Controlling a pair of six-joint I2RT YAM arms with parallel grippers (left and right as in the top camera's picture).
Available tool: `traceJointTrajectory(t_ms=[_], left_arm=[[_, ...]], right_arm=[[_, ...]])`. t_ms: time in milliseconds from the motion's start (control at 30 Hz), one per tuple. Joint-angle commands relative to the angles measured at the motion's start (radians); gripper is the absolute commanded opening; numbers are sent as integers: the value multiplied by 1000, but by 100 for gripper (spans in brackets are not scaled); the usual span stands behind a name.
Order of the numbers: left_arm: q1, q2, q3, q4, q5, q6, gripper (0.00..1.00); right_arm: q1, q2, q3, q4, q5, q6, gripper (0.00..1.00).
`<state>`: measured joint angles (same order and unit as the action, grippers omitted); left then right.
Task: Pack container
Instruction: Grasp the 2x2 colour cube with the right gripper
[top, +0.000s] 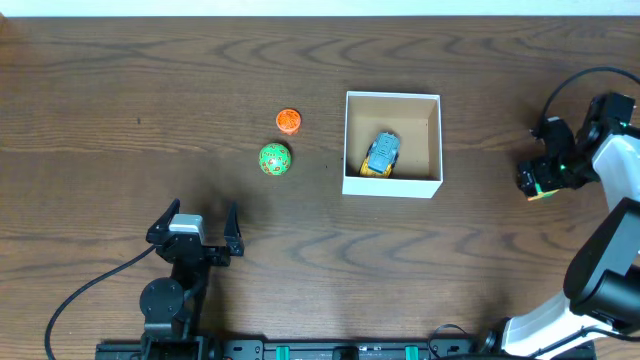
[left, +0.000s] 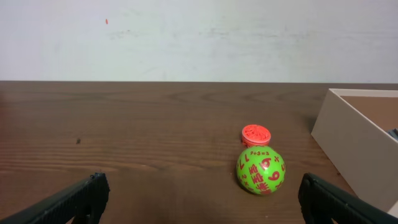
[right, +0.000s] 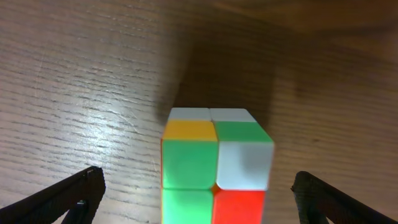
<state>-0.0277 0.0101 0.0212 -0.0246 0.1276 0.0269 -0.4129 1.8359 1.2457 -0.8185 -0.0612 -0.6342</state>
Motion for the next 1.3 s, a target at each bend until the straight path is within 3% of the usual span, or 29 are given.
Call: traceJointTrajectory(t_ms=[0, 1267], left_arm=[[6, -6, -17, -34, 14, 6, 98], [6, -6, -17, -34, 14, 6, 98]], right_arm=[[-5, 16, -4, 5, -18, -19, 99], [-7, 32, -49, 60, -13, -18, 99]])
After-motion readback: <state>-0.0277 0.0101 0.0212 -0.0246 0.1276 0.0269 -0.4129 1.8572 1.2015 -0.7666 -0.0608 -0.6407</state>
